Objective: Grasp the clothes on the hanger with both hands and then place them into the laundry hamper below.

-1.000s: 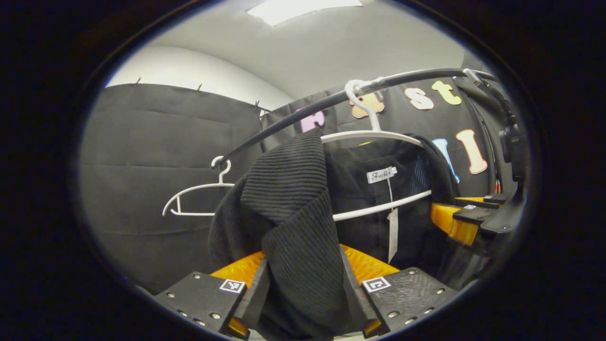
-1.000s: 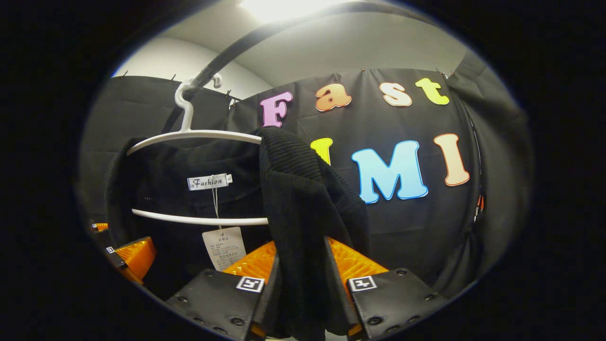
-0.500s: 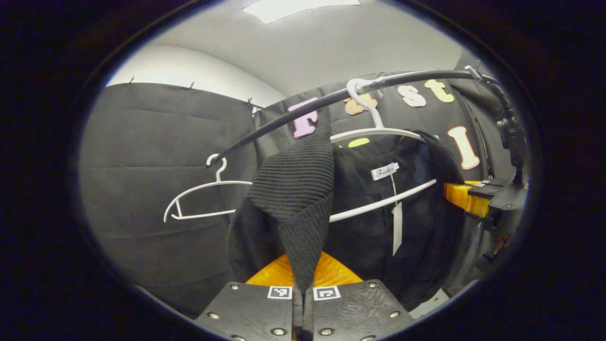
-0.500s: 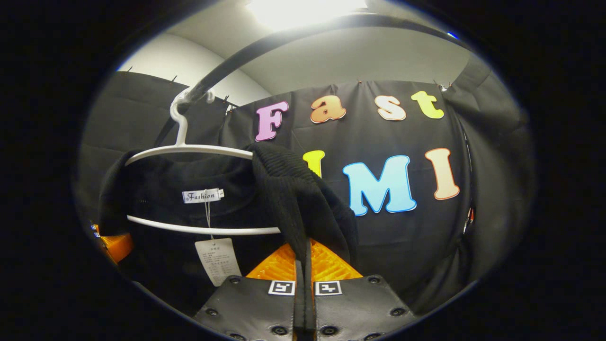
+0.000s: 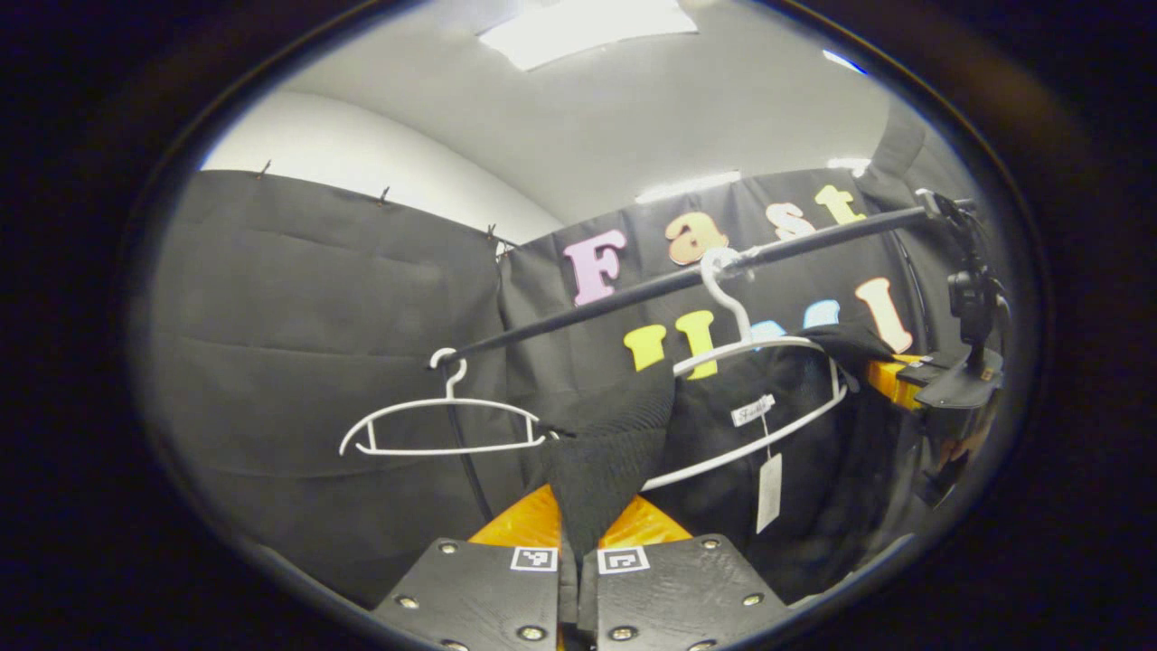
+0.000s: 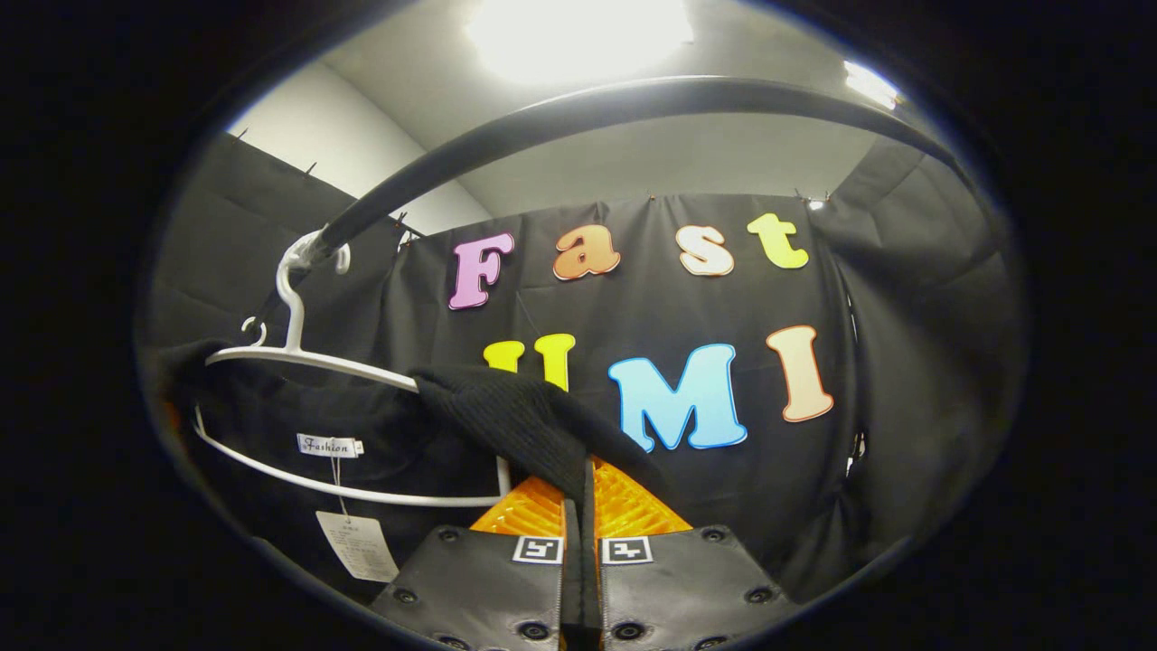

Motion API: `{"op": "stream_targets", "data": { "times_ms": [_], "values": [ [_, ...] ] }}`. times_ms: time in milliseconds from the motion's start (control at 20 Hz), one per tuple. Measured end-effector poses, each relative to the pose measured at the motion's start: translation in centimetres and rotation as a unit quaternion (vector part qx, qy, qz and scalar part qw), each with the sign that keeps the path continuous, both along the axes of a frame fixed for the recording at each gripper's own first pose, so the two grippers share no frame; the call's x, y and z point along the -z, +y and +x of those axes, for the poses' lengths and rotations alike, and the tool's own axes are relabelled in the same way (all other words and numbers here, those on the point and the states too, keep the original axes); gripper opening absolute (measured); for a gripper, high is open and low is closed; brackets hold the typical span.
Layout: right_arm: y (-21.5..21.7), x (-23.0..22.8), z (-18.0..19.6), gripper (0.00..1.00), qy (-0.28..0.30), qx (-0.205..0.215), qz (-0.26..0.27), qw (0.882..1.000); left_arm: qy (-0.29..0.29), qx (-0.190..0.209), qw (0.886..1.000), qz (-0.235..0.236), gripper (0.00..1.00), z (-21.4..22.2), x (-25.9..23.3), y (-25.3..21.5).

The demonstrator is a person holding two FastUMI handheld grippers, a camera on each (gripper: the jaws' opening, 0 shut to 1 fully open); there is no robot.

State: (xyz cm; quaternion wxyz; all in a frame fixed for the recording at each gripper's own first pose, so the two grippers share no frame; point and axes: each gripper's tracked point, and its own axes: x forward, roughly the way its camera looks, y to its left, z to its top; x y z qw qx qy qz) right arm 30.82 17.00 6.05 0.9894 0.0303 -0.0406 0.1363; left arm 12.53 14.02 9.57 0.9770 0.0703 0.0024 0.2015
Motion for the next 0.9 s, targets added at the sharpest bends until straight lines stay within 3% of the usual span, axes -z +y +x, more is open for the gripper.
{"op": "stream_targets", "data": {
  "times_ms": [350,650,900],
  "values": [
    [-1.2,-2.1,1.1,0.01,-0.049,0.019,-0.003,0.999,-0.004,0.003,1.0,0.018,0.01,-0.1,-2.8,2.8],
    [-2.2,-1.2,3.3,0.01,-0.039,0.026,0.013,0.999,-0.001,0.029,0.999,0.018,0.01,1.9,-3.6,6.3],
    [-2.2,0.1,4.3,0.01,-0.029,0.023,-0.003,0.999,-0.014,0.037,0.998,0.039,0.01,3.1,-5.3,9.3]
  ]
}}
